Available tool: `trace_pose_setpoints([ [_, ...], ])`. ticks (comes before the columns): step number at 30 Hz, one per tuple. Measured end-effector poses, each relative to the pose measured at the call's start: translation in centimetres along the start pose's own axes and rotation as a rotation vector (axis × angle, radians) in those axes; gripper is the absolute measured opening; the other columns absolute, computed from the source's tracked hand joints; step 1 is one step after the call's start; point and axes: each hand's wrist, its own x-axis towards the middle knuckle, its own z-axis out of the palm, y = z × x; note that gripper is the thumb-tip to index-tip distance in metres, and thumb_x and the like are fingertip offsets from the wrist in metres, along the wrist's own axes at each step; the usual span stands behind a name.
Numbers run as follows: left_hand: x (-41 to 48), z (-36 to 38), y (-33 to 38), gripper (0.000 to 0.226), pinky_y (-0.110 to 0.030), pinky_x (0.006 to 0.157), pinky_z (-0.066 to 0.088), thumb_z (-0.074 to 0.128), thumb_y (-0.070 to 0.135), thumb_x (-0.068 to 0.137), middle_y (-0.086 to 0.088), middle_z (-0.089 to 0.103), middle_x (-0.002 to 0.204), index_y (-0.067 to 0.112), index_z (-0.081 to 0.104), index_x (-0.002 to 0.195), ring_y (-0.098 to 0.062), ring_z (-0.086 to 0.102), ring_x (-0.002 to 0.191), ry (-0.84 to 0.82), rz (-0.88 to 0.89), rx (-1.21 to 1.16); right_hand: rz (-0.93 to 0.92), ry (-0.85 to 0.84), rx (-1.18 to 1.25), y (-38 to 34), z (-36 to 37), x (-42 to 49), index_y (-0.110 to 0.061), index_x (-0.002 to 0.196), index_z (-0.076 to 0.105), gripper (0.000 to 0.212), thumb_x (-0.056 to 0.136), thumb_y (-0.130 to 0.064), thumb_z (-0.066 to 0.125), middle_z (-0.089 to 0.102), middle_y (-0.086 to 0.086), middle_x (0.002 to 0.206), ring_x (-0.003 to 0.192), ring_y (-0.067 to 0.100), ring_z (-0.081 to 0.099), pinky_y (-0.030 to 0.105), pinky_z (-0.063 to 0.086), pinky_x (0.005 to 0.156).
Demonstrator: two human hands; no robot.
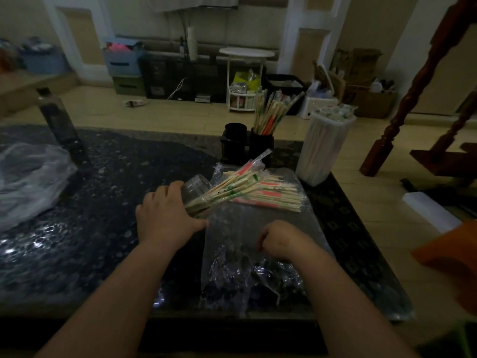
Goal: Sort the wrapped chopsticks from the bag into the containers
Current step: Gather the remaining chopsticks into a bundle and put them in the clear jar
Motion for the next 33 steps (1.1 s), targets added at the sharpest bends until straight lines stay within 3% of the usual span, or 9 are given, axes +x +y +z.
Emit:
trace_pose_setpoints([
  [3, 0.1, 0.1, -0.1, 0.101, -0.045, 0.099, 0.040, 0.074, 0.071, 0.061, -0.005, 0.047, 0.135, 0.027, 0.033, 0.142, -0.029, 0.044, 0.124, -0.005, -0.009, 0.007, -0.014, -0.202, -0.175, -0.2, 0.8, -0.4, -0.007, 0.112, 0.073, 0.027, 0.090, -0.019, 0.063, 0.069, 0.011, 0.117, 0.105, 0.028, 0.064, 0.030, 0.052, 0.089],
  [7, 0.1, 0.1, -0.2, 0.102, -0.045, 0.098, 0.040, 0.075, 0.073, 0.059, -0.005, 0.048, 0.134, 0.027, 0.033, 0.141, -0.029, 0.045, 0.123, -0.005, -0.023, 0.019, 0.013, -0.285, -0.258, -0.2, 2.1, -0.1, -0.008, 0.126, 0.064, 0.035, 0.092, -0.013, 0.059, 0.062, 0.015, 0.128, 0.113, 0.030, 0.061, 0.038, 0.051, 0.096],
  [10, 0.2, -0.1, -0.1, 0.101, -0.045, 0.097, 0.040, 0.075, 0.072, 0.060, -0.005, 0.048, 0.134, 0.027, 0.034, 0.141, -0.029, 0.045, 0.123, -0.012, -0.038, 0.014, 0.032, -0.257, -0.125, -0.2, 2.7, 0.3, -0.025, 0.154, 0.028, 0.069, 0.093, -0.006, 0.053, 0.043, 0.016, 0.150, 0.132, 0.034, 0.047, 0.041, 0.042, 0.108],
  [14, 0.5, -0.6, -0.5, 0.100, -0.046, 0.098, 0.040, 0.077, 0.070, 0.060, -0.006, 0.048, 0.134, 0.027, 0.036, 0.141, -0.031, 0.045, 0.123, -0.028, -0.068, -0.040, 0.099, -0.120, 0.093, 0.5, 3.1, 1.0, -0.019, 0.156, -0.013, 0.087, 0.096, -0.013, 0.050, 0.048, 0.021, 0.144, 0.130, 0.033, 0.050, 0.038, 0.040, 0.105],
  [16, 0.7, -0.8, -0.6, 0.100, -0.046, 0.098, 0.039, 0.078, 0.069, 0.060, -0.007, 0.048, 0.135, 0.027, 0.036, 0.140, -0.032, 0.045, 0.123, -0.031, -0.078, -0.057, 0.087, 0.006, 0.224, 0.9, 3.2, 1.8, -0.017, 0.157, -0.006, 0.082, 0.097, -0.019, 0.051, 0.048, 0.020, 0.144, 0.129, 0.032, 0.049, 0.034, 0.039, 0.103],
  [20, 1.2, -0.6, -0.1, 0.099, -0.046, 0.097, 0.039, 0.078, 0.070, 0.058, -0.007, 0.050, 0.133, 0.028, 0.037, 0.139, -0.032, 0.046, 0.121, 0.009, -0.090, -0.044, -0.054, 0.225, 0.293, 1.0, 4.8, 3.4, -0.010, 0.145, 0.039, 0.055, 0.096, -0.026, 0.057, 0.038, 0.012, 0.150, 0.138, 0.028, 0.036, 0.032, 0.029, 0.114],
  [24, 1.6, -0.4, 0.5, 0.099, -0.046, 0.098, 0.038, 0.078, 0.069, 0.060, -0.008, 0.049, 0.133, 0.026, 0.038, 0.140, -0.033, 0.045, 0.122, 0.021, -0.100, -0.090, -0.110, 0.209, 0.151, 0.3, 5.6, 5.6, -0.004, 0.136, 0.046, 0.059, 0.087, -0.036, 0.041, 0.042, 0.021, 0.144, 0.137, 0.036, 0.036, 0.041, 0.032, 0.113],
  [27, 1.9, -0.1, 0.9, 0.099, -0.046, 0.099, 0.037, 0.078, 0.069, 0.059, -0.008, 0.049, 0.134, 0.027, 0.038, 0.140, -0.033, 0.044, 0.122, 0.018, -0.110, -0.102, 0.004, 0.148, -0.146, -0.8, 3.0, 6.5, -0.003, 0.128, 0.057, 0.044, 0.093, -0.028, 0.046, 0.056, 0.021, 0.133, 0.123, 0.037, 0.053, 0.040, 0.043, 0.103],
  [33, 2.3, 0.0, 1.0, 0.099, -0.046, 0.099, 0.036, 0.077, 0.069, 0.059, -0.006, 0.048, 0.134, 0.028, 0.037, 0.140, -0.032, 0.043, 0.123, -0.002, -0.110, -0.114, 0.052, 0.033, -0.347, -1.9, 0.2, 8.9, -0.010, 0.153, 0.023, 0.077, 0.094, -0.045, 0.057, 0.027, 0.016, 0.157, 0.144, 0.037, 0.028, 0.055, 0.023, 0.115],
])
